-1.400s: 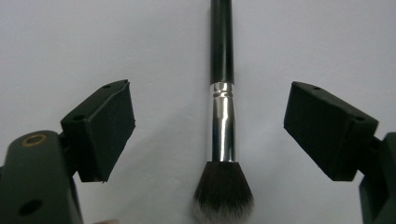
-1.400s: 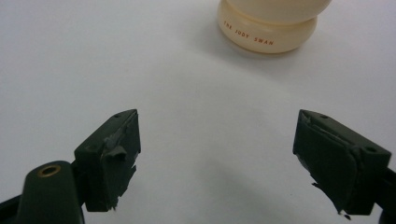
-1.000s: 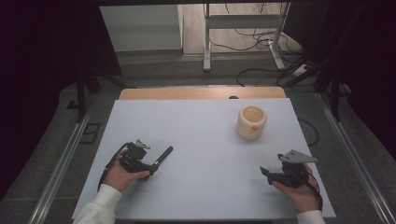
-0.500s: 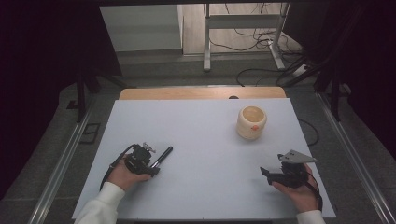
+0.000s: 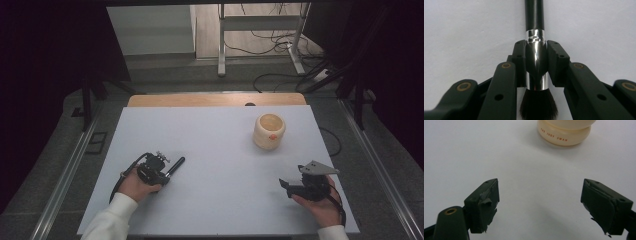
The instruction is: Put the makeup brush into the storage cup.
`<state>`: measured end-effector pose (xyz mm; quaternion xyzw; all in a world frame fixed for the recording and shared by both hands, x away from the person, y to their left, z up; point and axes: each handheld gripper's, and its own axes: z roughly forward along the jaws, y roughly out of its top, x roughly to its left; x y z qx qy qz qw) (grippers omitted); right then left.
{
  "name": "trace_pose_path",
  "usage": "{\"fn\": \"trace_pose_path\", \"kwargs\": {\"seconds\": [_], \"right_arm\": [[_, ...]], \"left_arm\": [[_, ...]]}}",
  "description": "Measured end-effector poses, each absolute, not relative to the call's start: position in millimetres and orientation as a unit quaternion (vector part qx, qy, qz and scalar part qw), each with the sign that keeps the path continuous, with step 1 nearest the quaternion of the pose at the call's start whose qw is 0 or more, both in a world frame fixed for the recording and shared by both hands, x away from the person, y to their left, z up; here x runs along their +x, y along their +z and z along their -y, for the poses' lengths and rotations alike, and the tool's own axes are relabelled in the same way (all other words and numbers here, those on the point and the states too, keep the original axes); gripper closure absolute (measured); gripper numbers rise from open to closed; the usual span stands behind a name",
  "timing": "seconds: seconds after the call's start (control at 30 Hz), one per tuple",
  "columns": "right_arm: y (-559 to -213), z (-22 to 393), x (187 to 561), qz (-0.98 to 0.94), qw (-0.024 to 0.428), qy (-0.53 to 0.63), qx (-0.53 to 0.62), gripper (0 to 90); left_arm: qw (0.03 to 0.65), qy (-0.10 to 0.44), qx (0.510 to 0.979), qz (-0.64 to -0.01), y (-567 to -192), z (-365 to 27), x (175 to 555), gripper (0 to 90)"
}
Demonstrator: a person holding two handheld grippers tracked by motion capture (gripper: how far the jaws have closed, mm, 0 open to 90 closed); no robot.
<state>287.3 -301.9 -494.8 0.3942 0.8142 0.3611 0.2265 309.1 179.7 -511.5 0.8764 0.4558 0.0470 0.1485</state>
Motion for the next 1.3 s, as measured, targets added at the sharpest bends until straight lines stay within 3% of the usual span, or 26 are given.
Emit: {"fn": "trace_pose_path", "kwargs": {"seconds": [1.3], "right_arm": [[-492.1,305.3,286.1,-0.808,0.233,0.371,0.394,16.4]], "left_arm": [[0.201,0.083,0.894,-0.39,-476.4,-160.2,300.2,70.9]]}}
